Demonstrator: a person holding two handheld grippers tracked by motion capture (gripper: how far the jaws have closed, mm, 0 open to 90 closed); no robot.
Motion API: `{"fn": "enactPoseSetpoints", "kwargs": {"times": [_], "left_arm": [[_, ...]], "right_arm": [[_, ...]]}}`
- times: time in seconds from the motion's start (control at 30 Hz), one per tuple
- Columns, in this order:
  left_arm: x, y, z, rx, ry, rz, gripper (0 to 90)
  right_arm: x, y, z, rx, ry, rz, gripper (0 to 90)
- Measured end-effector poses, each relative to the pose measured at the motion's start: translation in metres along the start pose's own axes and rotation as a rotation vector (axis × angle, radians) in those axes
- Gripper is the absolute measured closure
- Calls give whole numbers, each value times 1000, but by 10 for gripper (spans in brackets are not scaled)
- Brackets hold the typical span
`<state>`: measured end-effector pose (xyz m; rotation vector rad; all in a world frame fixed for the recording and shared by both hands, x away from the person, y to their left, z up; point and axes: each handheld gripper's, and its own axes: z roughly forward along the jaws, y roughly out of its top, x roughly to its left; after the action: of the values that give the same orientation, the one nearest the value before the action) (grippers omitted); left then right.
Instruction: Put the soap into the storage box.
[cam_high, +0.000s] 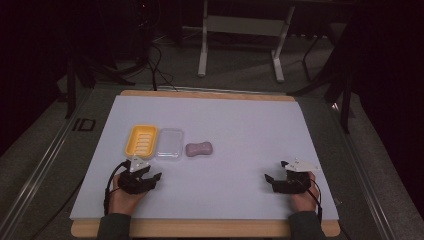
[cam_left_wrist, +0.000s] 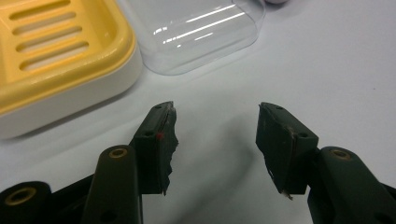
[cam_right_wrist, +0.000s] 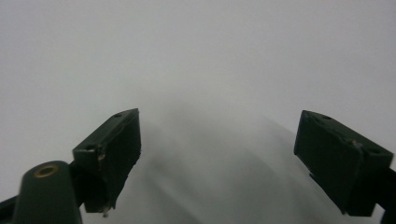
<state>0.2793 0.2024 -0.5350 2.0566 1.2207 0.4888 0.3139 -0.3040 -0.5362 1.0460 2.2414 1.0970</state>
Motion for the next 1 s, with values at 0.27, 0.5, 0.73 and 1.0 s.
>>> {"fn": "enactPoseSetpoints", "kwargs": {"times": [0.27, 0.5, 0.73, 1.0], "left_arm": [[-5, 1, 2, 4, -11, 18, 479], [-7, 3, 3, 17, -41, 24, 474], [-4, 10, 0, 31, -68, 59, 469], [-1, 24, -3, 31, -95, 100, 461]], "right_arm": [[-4, -2, -3, -37, 31, 29, 158], [-5, -2, -5, -53, 37, 36, 159], [-3, -2, -4, -50, 33, 18, 161], [-1, -2, -4, -45, 32, -2, 171]]}}
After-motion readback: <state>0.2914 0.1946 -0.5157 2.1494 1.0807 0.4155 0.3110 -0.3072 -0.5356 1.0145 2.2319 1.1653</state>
